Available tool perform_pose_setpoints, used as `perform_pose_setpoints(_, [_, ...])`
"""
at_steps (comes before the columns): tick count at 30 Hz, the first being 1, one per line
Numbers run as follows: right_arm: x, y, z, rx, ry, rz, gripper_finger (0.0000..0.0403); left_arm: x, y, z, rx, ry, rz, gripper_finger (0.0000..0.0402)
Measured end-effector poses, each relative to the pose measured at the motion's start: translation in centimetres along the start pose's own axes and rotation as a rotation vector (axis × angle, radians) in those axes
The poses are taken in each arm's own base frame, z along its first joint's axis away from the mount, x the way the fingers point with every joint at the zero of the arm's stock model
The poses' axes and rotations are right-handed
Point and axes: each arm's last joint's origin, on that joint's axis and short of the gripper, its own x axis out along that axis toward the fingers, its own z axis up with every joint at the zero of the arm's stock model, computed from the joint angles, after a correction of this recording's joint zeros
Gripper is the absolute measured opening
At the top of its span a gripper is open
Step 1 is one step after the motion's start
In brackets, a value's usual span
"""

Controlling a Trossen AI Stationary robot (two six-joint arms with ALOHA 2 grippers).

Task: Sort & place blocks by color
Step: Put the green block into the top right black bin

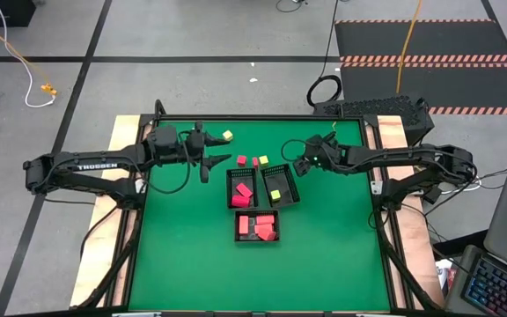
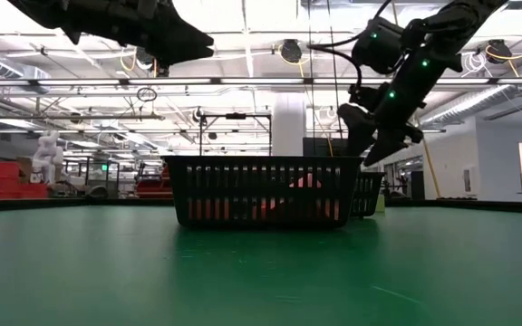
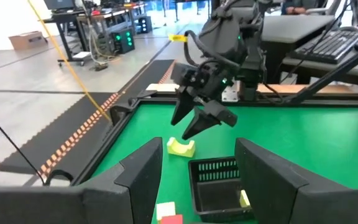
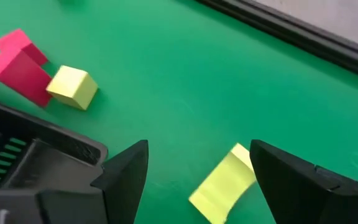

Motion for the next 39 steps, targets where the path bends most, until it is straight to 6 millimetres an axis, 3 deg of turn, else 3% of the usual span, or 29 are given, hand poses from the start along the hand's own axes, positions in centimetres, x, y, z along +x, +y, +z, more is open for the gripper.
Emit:
perform_pose_setpoints(9, [0.0,-0.4,-0.3,0.069,0.039,-0.03,0.0271,0.0,0.0,0.0,0.054,0.002,0.001,0.0205])
perform_pose_setpoints(16, [-0.2,-1.1,-1.5,0.177,0.087,-0.178,0.027,0.0,0.3,-0.5,0.044,0.067,0.119,0.0205])
perform_pose_setpoints(21, [-0.2,-1.1,-1.4,0.221,0.069,-0.19,0.027,0.0,0.4,-0.6,0.031,0.072,0.149,0.0205])
perform_pose_setpoints(39, [3.5,0.2,-3.3,0.223,0.13,-0.235,0.027,-0.1,0.4,-0.5,0.017,0.066,0.149,0.0205])
